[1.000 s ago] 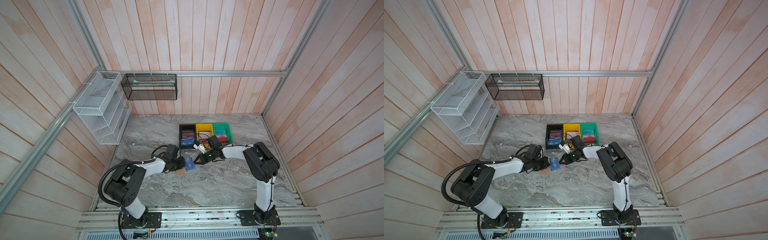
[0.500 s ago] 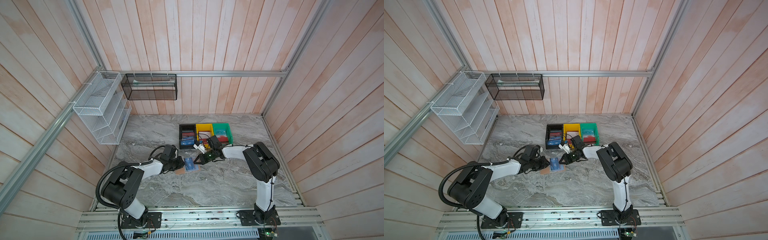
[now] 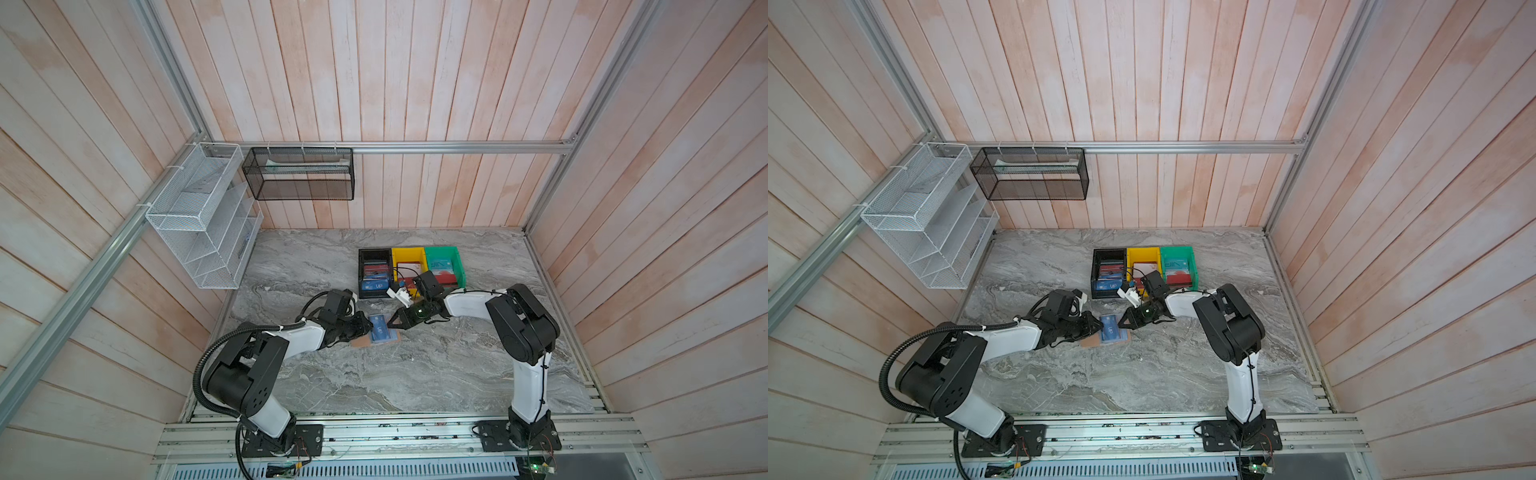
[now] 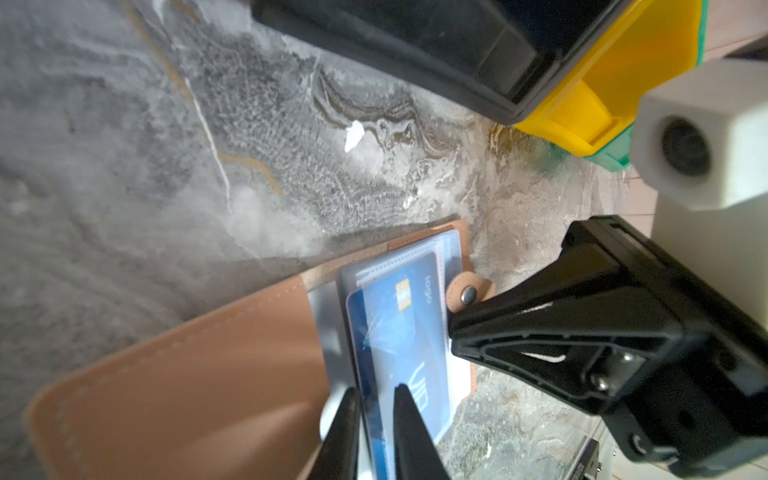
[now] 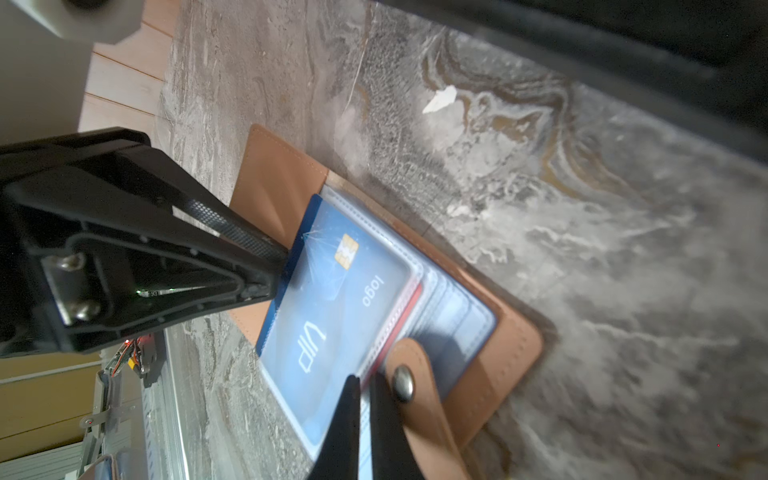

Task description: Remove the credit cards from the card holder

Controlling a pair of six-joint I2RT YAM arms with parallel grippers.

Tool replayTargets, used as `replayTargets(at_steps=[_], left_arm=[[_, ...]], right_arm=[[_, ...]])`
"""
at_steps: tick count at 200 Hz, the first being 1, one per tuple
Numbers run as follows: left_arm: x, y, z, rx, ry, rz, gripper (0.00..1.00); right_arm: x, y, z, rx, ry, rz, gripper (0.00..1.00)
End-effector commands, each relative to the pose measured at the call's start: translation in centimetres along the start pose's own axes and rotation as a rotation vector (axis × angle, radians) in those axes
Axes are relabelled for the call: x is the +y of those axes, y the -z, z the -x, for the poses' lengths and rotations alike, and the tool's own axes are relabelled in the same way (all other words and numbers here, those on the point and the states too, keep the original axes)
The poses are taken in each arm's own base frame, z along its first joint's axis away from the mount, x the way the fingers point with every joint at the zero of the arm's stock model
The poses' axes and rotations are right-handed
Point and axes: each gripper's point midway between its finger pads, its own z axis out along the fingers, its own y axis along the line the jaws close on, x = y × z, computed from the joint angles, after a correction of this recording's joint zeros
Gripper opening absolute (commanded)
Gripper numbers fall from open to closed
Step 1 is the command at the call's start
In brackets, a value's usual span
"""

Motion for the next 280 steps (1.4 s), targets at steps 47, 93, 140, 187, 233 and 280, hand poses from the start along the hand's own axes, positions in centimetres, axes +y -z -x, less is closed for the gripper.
replayTargets(at_steps=[47,93,140,187,233,280], left_arm=[[1.2,-0.4,-0.7,0.015,0.022,0.013,0.17],[1.0,-0.6,-0.5,0.014,0.022,0.005,0.14],[1.0,-1.0,-0.4,0.017,0.026,-0.004,0.11],[1.3,-0.8,-0.7,0.018,0.028,0.005,0.07],[1.8,-0.3,-0.9,0.011,0.029,0.022,0.06],[2.7,0.0,-1.3,0.01,0.039,0.042,0.06]], right_arm=[[-1.8,-1.0,-3.3,0.087,-0.062,-0.057,0.12],[-1.9,-1.0,-3.4,0.088,-0.066,-0.057,0.11],[-1.9,-1.1,-3.6,0.092,-0.068,-0.057,0.12],[-1.9,-0.9,-3.7,0.091,-0.069,-0.059,0.12],[-2.0,-1.0,-3.8,0.094,-0.077,-0.06,0.12],[-2.1,-1.0,-4.0,0.096,-0.078,-0.062,0.12]])
